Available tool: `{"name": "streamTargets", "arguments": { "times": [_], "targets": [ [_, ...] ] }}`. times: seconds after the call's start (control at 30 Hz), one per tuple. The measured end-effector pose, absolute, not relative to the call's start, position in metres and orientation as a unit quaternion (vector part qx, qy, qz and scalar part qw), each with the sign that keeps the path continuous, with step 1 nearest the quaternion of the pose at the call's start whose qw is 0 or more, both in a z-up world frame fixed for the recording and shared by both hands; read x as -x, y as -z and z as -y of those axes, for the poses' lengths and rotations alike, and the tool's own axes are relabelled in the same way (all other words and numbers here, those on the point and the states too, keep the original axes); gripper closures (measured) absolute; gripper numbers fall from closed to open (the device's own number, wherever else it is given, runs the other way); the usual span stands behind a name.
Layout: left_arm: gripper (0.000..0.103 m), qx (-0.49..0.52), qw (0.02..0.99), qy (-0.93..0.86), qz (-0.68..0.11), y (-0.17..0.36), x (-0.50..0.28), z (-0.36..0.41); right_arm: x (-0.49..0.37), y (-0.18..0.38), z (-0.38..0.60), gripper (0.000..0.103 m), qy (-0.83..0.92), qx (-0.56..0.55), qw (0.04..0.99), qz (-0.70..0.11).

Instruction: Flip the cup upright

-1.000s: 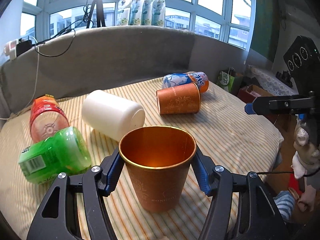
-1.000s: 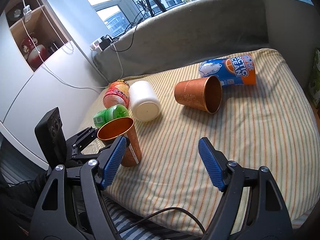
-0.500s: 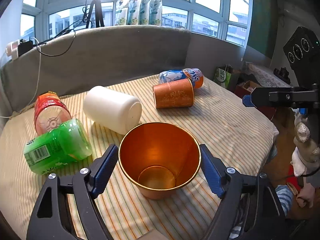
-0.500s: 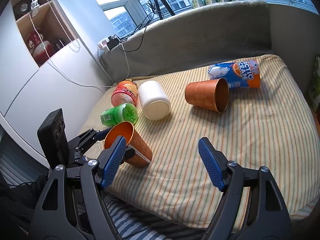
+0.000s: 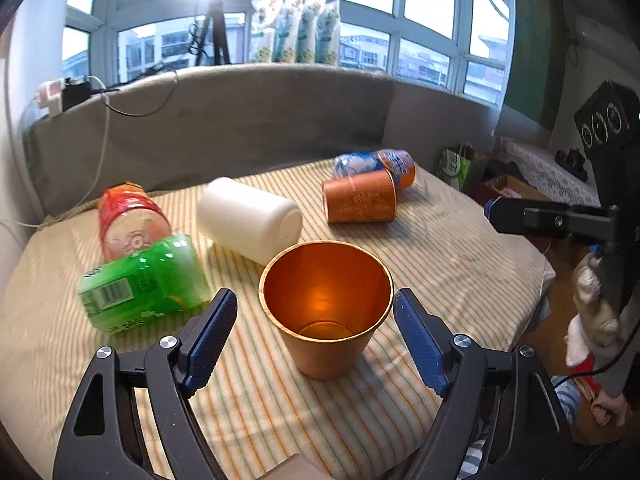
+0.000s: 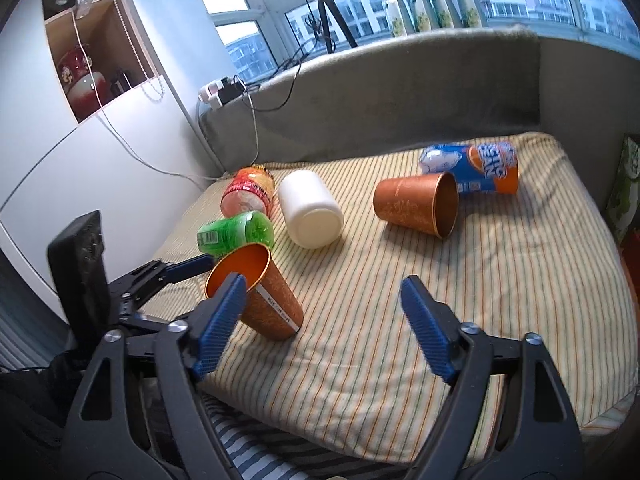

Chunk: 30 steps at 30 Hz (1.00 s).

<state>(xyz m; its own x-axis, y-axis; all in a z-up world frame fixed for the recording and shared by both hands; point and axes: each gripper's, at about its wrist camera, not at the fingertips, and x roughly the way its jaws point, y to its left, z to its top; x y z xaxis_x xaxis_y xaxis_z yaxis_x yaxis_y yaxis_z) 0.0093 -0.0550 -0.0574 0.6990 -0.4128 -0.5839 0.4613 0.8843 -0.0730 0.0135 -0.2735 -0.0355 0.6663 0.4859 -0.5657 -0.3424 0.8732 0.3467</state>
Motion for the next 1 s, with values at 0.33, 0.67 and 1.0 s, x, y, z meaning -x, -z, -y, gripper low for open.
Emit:
{"name": "streamTargets", "arguments": {
  "times": [0.33, 0.67, 1.0],
  "targets": [
    [0.022, -0.009, 0.944, 0.211, -0.252, 0.027, 0.009, 0.034, -0.003, 0.021, 0.267, 0.014, -0.195, -0.087, 0.933, -0.29],
    [0.021, -0.003, 0.973, 0.122, -0.194, 0.002, 0.014, 0.016, 0.004, 0.011, 0.267, 0.01, -0.145, -0.063, 0.954, -0.253],
    [0.021, 0.017, 0.978, 0.089, -0.188, -0.001, 0.009, 0.006, 0.012, 0.007, 0.265, 0.0, -0.121, -0.037, 0.967, -0.221]
  ]
}}
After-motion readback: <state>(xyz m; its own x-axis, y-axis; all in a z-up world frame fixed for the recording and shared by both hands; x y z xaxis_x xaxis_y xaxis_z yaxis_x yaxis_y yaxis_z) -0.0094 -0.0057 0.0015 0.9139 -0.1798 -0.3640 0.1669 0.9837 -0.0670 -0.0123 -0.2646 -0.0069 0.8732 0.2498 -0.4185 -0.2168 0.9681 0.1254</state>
